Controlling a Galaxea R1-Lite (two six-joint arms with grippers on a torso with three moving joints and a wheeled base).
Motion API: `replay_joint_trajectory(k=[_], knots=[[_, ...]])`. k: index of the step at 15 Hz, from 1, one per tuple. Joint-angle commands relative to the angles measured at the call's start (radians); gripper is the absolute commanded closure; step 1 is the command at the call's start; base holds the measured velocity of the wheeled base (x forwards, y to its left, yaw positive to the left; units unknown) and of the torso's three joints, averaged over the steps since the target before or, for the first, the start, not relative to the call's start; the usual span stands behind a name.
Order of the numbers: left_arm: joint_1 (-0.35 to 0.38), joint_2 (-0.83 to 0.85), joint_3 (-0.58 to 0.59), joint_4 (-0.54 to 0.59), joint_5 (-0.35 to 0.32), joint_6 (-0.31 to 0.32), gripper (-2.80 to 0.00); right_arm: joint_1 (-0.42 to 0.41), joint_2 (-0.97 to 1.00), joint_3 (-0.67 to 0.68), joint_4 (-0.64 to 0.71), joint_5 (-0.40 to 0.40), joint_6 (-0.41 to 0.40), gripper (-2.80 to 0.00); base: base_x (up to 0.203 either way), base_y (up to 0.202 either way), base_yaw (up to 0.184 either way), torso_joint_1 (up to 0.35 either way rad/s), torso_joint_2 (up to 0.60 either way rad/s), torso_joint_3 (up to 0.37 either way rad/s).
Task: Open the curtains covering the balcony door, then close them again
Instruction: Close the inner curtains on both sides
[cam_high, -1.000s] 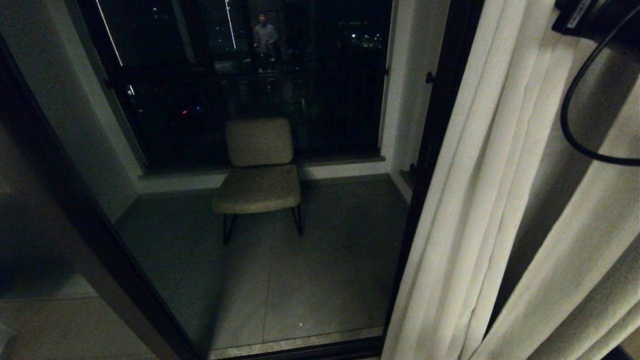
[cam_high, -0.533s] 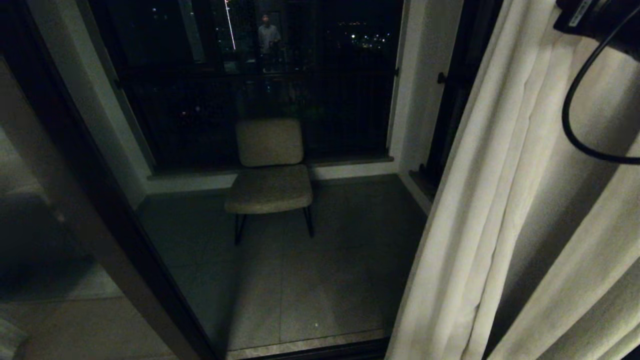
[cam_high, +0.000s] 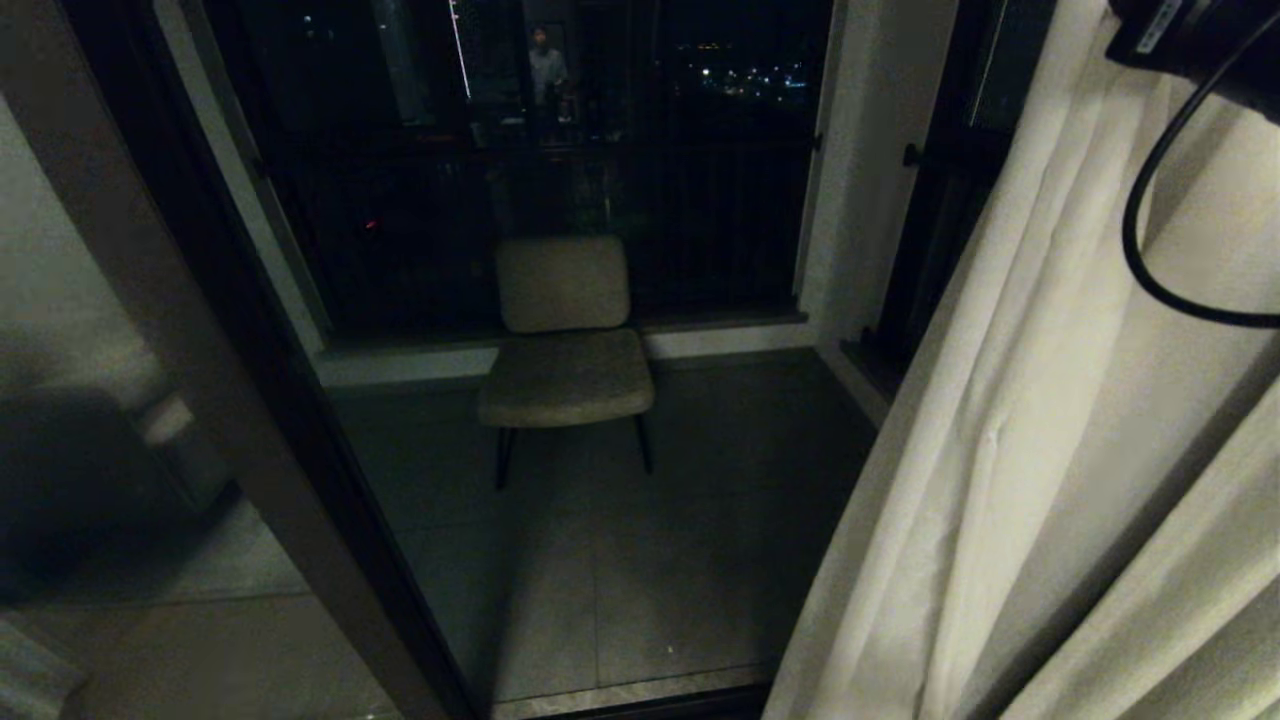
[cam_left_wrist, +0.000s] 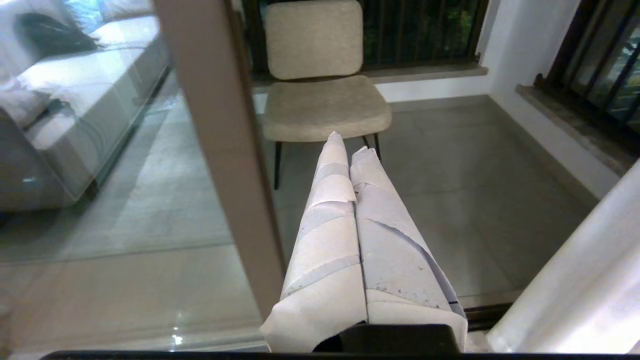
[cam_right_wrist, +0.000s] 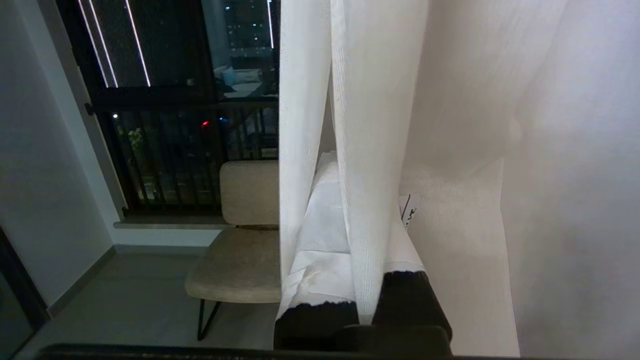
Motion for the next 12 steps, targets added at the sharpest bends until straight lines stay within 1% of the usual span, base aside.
replay_joint_trajectory(k=[1, 12], knots=[[0.000, 0.000, 0.000, 0.000, -0.001, 0.001, 0.00, 0.001, 0.003, 0.001, -0.002, 0.001, 0.000, 0.00, 0.000, 0.190, -0.001, 0.002, 0.01, 0.001], [0.000, 0.000, 0.000, 0.000, -0.001, 0.000, 0.00, 0.001, 0.001, 0.002, -0.002, 0.000, 0.000, 0.00, 0.000, 0.189, 0.000, 0.001, 0.00, 0.002]])
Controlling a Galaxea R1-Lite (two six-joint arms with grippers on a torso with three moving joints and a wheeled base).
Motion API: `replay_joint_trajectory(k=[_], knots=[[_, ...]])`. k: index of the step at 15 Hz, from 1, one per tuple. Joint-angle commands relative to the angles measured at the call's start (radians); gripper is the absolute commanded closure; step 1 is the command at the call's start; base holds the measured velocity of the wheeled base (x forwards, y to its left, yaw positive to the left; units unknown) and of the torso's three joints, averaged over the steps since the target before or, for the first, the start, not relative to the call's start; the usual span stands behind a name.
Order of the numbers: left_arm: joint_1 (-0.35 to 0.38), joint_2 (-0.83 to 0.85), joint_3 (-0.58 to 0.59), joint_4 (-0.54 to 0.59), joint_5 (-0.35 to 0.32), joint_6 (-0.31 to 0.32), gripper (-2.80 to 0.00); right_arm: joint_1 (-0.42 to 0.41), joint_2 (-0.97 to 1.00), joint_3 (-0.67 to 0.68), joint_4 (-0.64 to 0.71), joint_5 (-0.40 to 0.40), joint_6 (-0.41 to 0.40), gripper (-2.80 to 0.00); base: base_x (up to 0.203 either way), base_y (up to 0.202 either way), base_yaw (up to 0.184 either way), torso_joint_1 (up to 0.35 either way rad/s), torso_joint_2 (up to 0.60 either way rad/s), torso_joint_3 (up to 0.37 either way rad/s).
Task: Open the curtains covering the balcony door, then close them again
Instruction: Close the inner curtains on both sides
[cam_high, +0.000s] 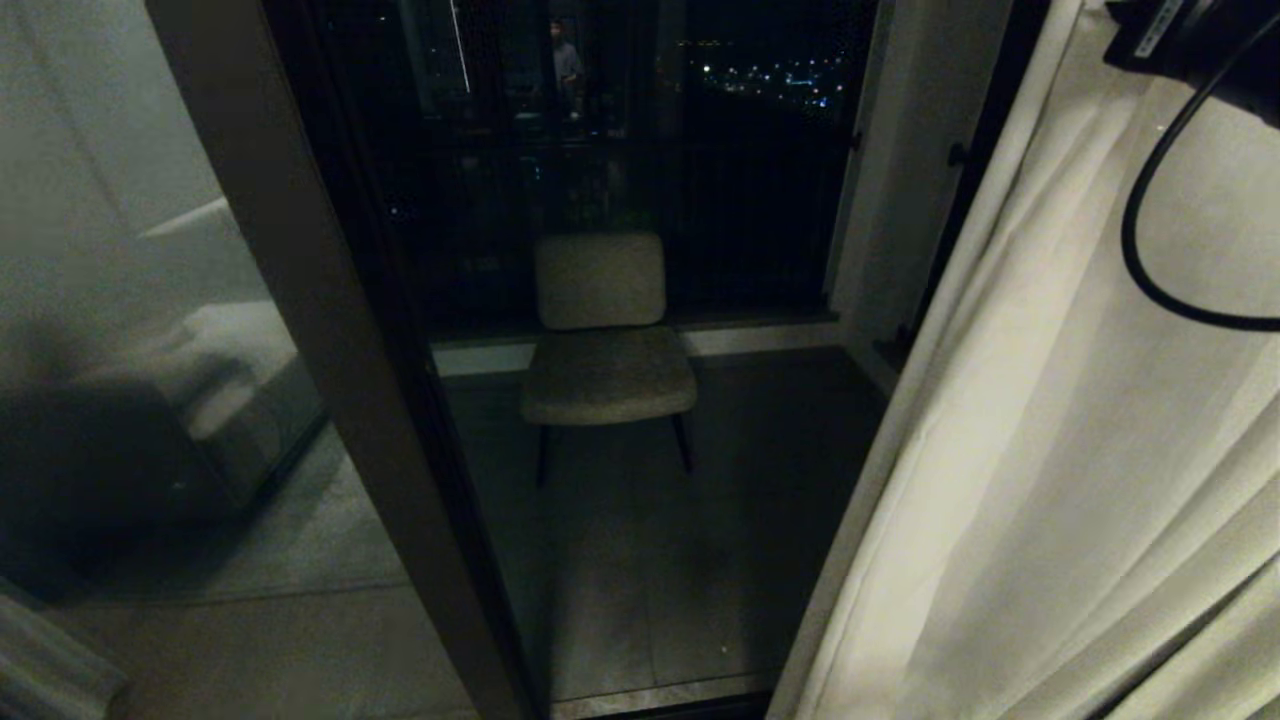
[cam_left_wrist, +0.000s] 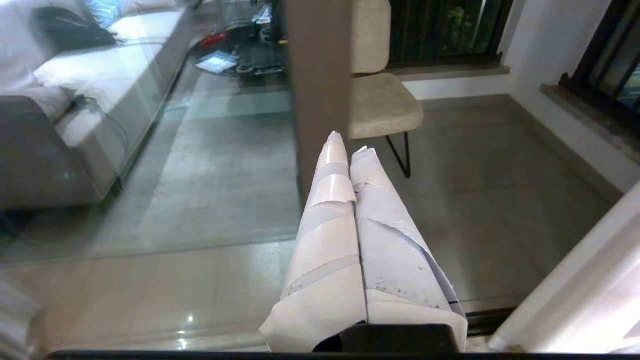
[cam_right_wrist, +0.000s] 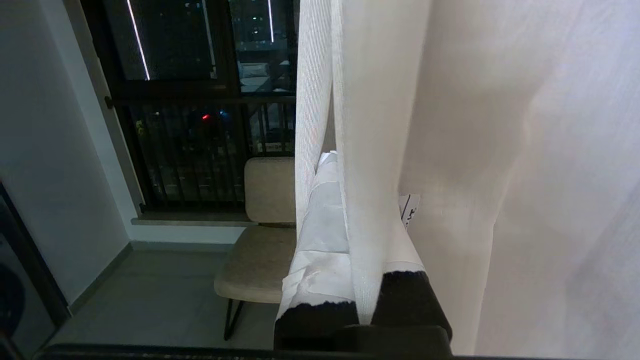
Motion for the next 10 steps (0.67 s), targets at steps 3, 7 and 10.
replay_joint_trajectory(k=[3, 7, 10], knots=[[0.000, 0.000, 0.000, 0.000, 0.001, 0.001, 0.00, 0.000, 0.001, -0.003, -0.003, 0.000, 0.000, 0.00, 0.000, 0.191, 0.001, 0.003, 0.00, 0.005], [0.000, 0.000, 0.000, 0.000, 0.001, 0.001, 0.00, 0.000, -0.003, -0.003, -0.001, 0.000, 0.000, 0.00, 0.000, 0.190, 0.001, 0.003, 0.00, 0.002], [0.000, 0.000, 0.000, 0.000, 0.002, 0.001, 0.00, 0.000, -0.006, -0.005, -0.001, 0.000, 0.001, 0.00, 0.000, 0.189, 0.000, 0.001, 0.00, 0.002]])
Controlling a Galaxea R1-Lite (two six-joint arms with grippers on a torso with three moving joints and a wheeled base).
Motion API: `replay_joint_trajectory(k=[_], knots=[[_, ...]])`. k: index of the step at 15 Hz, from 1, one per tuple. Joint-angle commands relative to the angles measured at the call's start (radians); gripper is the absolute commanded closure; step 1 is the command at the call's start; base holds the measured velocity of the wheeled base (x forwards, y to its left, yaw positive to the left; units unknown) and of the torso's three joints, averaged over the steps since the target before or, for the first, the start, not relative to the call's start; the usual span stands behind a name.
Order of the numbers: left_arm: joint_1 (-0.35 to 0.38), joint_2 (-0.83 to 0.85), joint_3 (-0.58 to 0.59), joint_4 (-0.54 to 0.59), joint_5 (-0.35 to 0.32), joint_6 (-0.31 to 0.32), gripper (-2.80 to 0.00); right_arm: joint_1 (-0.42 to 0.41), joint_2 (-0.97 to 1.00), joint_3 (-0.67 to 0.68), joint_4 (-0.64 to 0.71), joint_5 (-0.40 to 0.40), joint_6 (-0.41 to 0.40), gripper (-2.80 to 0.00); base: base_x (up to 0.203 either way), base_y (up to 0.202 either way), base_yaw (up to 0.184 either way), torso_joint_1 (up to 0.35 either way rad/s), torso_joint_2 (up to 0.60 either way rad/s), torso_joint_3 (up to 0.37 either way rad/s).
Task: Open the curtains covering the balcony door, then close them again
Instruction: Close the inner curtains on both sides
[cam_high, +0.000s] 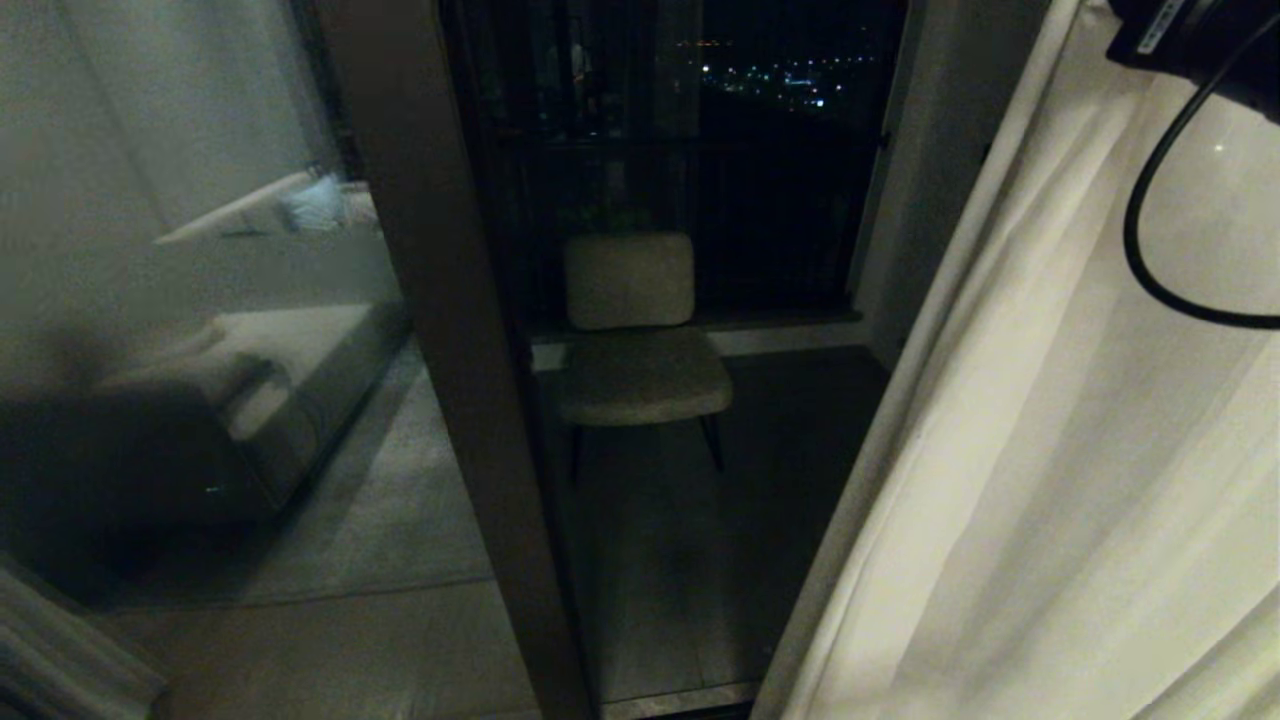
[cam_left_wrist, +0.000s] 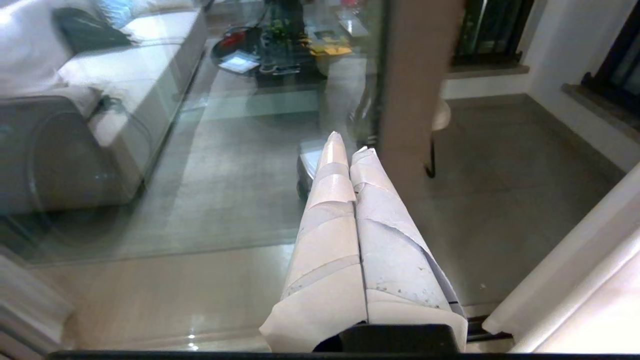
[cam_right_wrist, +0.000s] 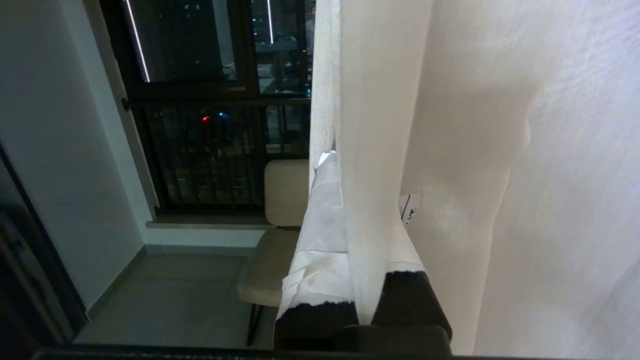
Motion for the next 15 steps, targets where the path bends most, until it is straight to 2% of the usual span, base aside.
replay_joint_trajectory(k=[1, 15], knots=[[0.000, 0.000, 0.000, -0.001, 0.001, 0.000, 0.00, 0.000, -0.001, -0.001, -0.003, 0.000, 0.001, 0.00, 0.000, 0.188, 0.002, 0.007, 0.01, -0.007], [0.000, 0.000, 0.000, -0.001, 0.000, 0.000, 0.00, 0.000, -0.015, -0.002, 0.000, 0.000, 0.000, 0.00, 0.000, 0.190, 0.001, 0.001, 0.00, 0.002]])
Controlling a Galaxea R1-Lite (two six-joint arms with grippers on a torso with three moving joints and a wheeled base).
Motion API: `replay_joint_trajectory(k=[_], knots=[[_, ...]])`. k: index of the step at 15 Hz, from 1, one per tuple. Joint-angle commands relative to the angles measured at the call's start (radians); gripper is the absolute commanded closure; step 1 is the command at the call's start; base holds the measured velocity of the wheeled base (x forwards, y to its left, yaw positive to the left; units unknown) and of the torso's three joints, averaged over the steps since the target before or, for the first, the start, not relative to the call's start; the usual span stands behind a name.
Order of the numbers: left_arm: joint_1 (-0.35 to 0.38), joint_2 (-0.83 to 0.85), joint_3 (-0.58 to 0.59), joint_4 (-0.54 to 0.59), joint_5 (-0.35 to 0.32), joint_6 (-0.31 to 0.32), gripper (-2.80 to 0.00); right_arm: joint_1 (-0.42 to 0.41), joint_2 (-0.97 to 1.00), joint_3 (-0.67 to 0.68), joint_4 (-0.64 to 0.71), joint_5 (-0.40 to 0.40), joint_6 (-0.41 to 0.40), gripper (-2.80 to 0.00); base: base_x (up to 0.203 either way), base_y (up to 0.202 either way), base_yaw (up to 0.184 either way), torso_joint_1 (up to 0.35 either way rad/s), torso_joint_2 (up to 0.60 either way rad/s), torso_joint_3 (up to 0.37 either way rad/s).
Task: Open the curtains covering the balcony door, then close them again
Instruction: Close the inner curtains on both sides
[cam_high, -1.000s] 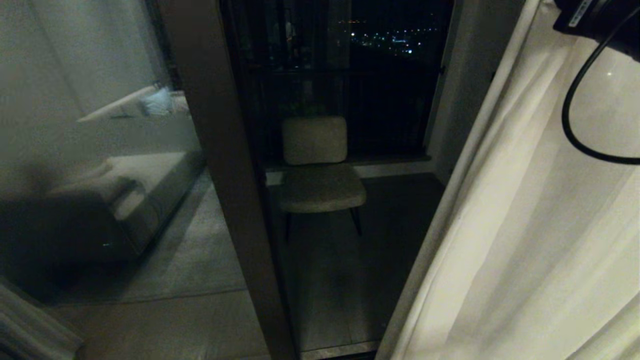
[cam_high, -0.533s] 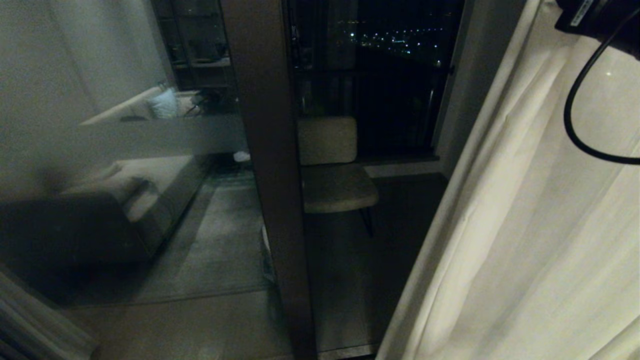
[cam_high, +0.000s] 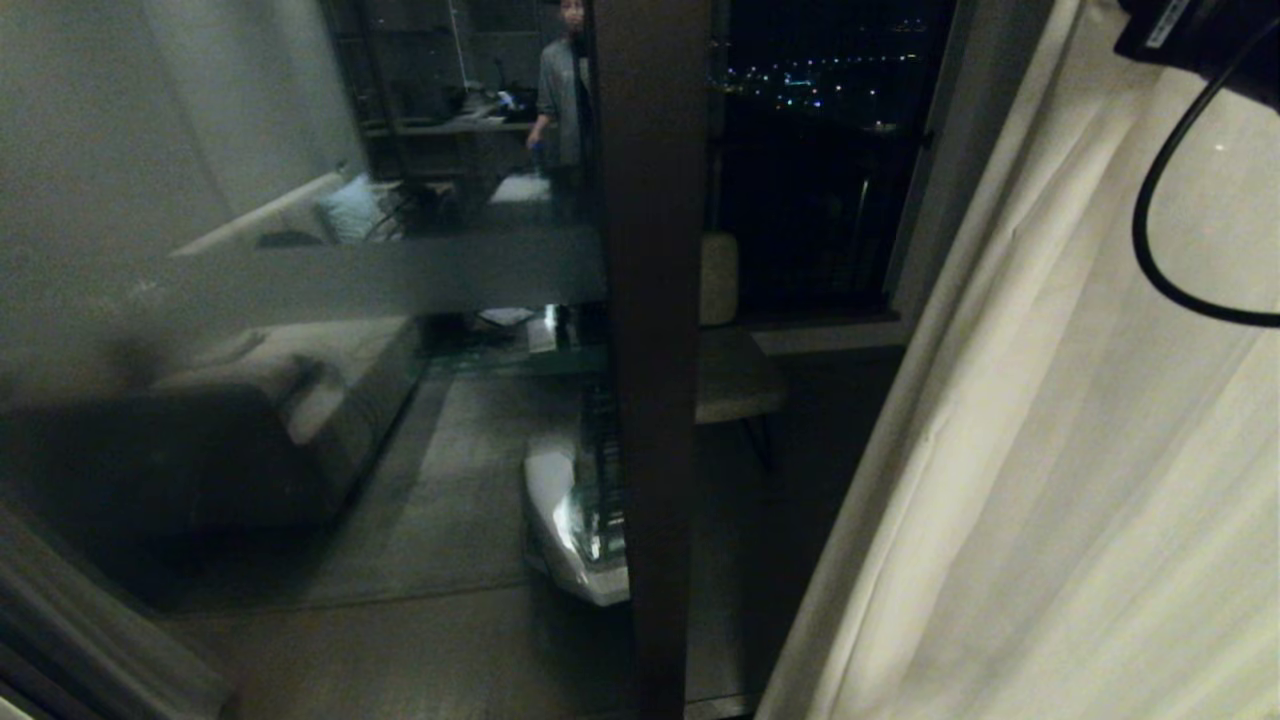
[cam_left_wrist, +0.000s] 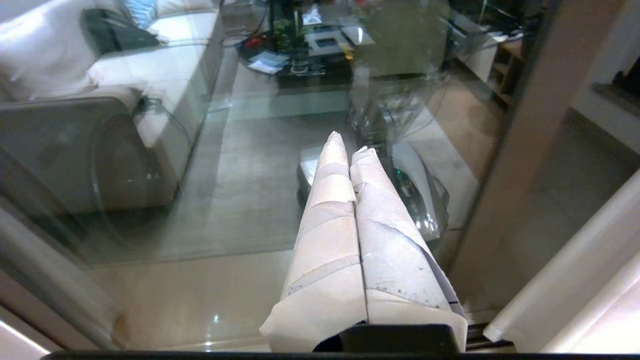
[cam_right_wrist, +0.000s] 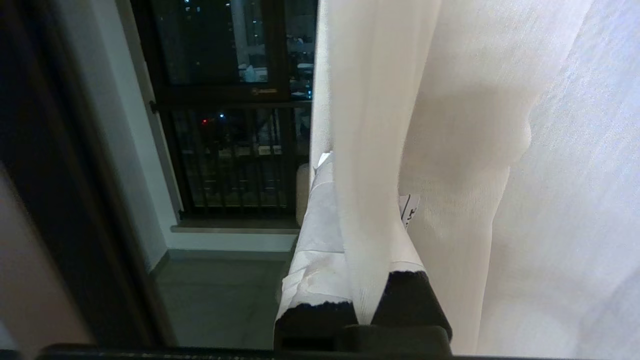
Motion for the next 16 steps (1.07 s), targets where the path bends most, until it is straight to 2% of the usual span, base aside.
replay_joint_trajectory(k=[1, 13, 16], knots=[[0.000, 0.000, 0.000, -0.001, 0.000, 0.000, 0.00, 0.000, -0.003, 0.001, -0.004, 0.000, 0.000, 0.00, 0.000, 0.191, 0.003, 0.007, 0.00, 0.002], [0.000, 0.000, 0.000, -0.001, 0.000, 0.000, 0.00, 0.000, -0.003, 0.004, -0.004, 0.000, 0.000, 0.00, 0.000, 0.190, 0.002, 0.002, 0.00, 0.001], [0.000, 0.000, 0.000, -0.001, 0.000, 0.000, 0.00, 0.000, -0.003, 0.003, -0.004, 0.000, 0.000, 0.00, 0.000, 0.093, 0.002, 0.002, 0.00, -0.002]])
